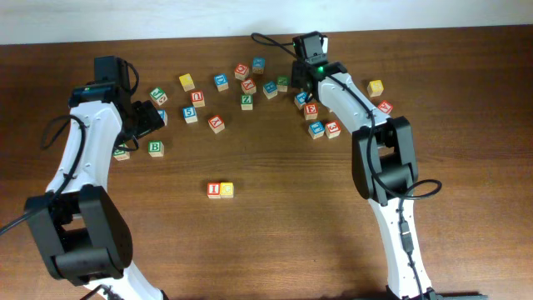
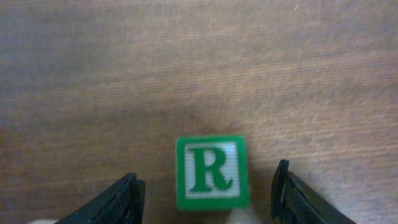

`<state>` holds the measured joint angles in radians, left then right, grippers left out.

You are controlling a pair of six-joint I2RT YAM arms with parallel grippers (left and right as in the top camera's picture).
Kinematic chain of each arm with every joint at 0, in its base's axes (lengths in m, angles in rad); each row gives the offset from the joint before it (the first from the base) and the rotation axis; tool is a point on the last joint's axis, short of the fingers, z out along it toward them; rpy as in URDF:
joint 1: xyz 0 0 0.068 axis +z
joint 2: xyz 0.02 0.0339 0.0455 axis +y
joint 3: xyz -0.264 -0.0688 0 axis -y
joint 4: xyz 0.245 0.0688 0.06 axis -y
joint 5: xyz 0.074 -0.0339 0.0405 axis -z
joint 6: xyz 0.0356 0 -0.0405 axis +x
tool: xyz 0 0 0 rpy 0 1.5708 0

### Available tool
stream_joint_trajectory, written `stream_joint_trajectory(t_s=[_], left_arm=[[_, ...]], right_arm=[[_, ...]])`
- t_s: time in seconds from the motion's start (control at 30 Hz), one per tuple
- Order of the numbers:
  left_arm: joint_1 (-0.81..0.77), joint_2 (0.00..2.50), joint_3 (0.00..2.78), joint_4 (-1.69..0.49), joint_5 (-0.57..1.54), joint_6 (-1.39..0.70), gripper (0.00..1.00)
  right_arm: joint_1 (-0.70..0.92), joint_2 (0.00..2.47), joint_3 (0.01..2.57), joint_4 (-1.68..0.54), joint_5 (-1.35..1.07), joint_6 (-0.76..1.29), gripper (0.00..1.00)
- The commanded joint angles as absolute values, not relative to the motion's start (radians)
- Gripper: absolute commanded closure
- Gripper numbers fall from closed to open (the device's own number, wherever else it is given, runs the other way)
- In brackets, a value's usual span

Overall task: Spell out ICRA
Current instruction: 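Lower the open right gripper around the green R block, then close the right gripper on the green R block and lift it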

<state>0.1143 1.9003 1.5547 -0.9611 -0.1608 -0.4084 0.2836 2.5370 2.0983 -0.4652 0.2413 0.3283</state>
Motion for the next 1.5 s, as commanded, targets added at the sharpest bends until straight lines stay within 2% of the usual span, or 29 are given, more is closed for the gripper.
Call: stream_joint_trajectory(t_s=[0.0,0.2,0.3,0.5,0.73,0.97,1.13,1.33,1.47], left_arm=[[0.114,1.903,1.549,-0.962,-0.157,-0.406,0.01],[0.114,1.903,1.549,-0.962,-0.157,-0.406,0.01],[0.114,1.903,1.549,-0.962,-0.158,-0.406,0.01],[0.114,1.903,1.549,-0.962,-0.157,-0.406,0.01],[0.114,1.903,1.549,-0.962,-0.157,-0.406,0.01],[0.114,1.903,1.549,-0.962,-0.157,-0.406,0.01],[0.114,1.903,1.549,-0.962,-0.157,-0.406,0.01],[0.114,1.903,1.549,-0.962,-0.158,-0.406,0.01],[0.114,1.903,1.549,-0.962,-0.157,-0.406,0.01]], right_arm=[[0.259,2.518,2.123,-0.448,0.227,0.321,0.46],[0.258,2.518,2.123,-0.456,0.210,0.318,0.76],[0.257,2.510,2.125,-0.457,0.210,0.317,0.83],[0.255,2.446,2.125,-0.466,0.210,0.282,0.84],[0.255,2.251,2.125,-0.532,0.213,0.190,0.84],[0.257,1.984,2.125,-0.734,0.208,0.191,0.84],[0.257,1.818,2.125,-0.913,0.075,0.191,0.84],[0.258,1.776,2.122,-1.159,-0.148,0.191,0.84],[0.300,1.786,2.084,-1.277,-0.173,0.191,0.84]])
